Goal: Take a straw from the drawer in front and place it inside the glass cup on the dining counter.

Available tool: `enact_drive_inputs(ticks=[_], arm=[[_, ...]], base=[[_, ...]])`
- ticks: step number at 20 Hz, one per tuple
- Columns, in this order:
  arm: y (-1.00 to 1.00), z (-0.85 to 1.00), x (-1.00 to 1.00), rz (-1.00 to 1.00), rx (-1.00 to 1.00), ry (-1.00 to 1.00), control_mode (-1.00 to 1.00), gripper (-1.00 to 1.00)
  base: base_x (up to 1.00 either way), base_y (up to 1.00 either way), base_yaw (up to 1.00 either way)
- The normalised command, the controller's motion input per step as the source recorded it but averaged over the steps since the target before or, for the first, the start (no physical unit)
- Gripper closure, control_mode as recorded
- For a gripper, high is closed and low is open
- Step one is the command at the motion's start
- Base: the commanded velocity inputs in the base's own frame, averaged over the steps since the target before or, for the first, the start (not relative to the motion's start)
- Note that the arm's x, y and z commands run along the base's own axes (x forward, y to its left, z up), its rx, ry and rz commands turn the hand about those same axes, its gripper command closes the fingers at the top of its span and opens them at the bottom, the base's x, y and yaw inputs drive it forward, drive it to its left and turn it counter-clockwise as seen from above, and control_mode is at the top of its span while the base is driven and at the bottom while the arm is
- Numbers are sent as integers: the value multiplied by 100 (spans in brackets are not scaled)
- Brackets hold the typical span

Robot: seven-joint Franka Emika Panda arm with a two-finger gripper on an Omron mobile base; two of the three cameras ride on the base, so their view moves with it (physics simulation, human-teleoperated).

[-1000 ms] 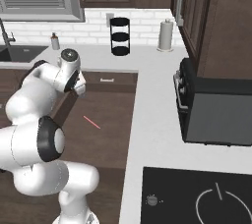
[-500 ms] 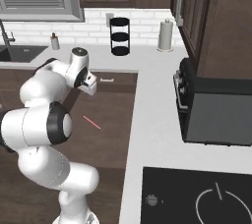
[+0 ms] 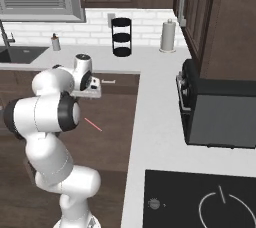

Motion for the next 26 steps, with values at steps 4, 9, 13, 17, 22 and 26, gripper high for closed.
enact_drive_inputs(ticks=[4, 9, 13, 17, 22, 26], arm=[[1, -51, 9, 24, -13, -16, -100, -100], [9, -46, 28, 19, -11, -22, -100, -100], [18, -54, 32, 20, -15, -7, -100, -100], [20, -53, 18, 18, -15, 0, -100, -100], [16, -36, 20, 17, -12, 0, -100, -100], [5, -32, 21, 14, -11, 0, -100, -100]], base=[[0, 0, 0], [0, 0, 0], [0, 0, 0], [0, 0, 0], [0, 0, 0], [0, 0, 0]])
